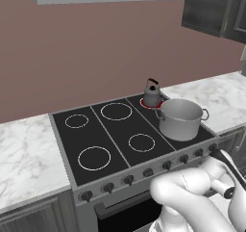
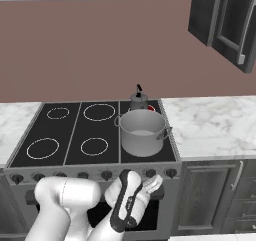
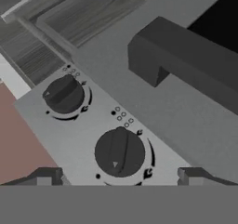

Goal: Pick the kettle from the cabinet and place it on a stove burner. Then pick the pot from the counter and place it on another stove burner. Finally, turn both burners on.

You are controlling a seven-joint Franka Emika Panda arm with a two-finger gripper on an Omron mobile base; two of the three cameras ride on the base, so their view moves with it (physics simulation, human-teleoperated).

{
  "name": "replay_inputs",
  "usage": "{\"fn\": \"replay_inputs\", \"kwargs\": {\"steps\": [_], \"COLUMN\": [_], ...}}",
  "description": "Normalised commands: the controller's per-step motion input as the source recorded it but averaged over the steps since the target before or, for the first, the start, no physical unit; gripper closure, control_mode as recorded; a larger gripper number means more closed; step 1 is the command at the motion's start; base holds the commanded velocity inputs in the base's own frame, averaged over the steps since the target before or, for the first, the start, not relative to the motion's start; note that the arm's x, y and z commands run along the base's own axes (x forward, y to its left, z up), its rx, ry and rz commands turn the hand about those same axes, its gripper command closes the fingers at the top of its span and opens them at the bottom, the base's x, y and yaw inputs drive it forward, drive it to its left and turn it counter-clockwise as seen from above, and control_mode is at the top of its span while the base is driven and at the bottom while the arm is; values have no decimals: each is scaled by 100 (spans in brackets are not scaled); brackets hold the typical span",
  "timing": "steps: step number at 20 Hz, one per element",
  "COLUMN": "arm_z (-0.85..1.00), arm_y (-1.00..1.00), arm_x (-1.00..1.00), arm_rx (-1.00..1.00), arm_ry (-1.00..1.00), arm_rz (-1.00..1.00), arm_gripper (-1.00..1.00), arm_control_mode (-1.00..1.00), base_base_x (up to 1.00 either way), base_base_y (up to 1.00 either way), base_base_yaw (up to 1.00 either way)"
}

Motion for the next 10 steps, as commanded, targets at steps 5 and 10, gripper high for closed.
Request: {"fn": "replay_inputs", "kwargs": {"steps": [5, 10], "arm_z": [17, 22], "arm_y": [-26, -25], "arm_x": [-10, 0], "arm_rx": [0, 1], "arm_ry": [-4, -3], "arm_rz": [5, 7], "arm_gripper": [-100, -100], "arm_control_mode": [-100, -100], "base_base_x": [0, 0], "base_base_y": [0, 0], "base_base_yaw": [0, 0]}}
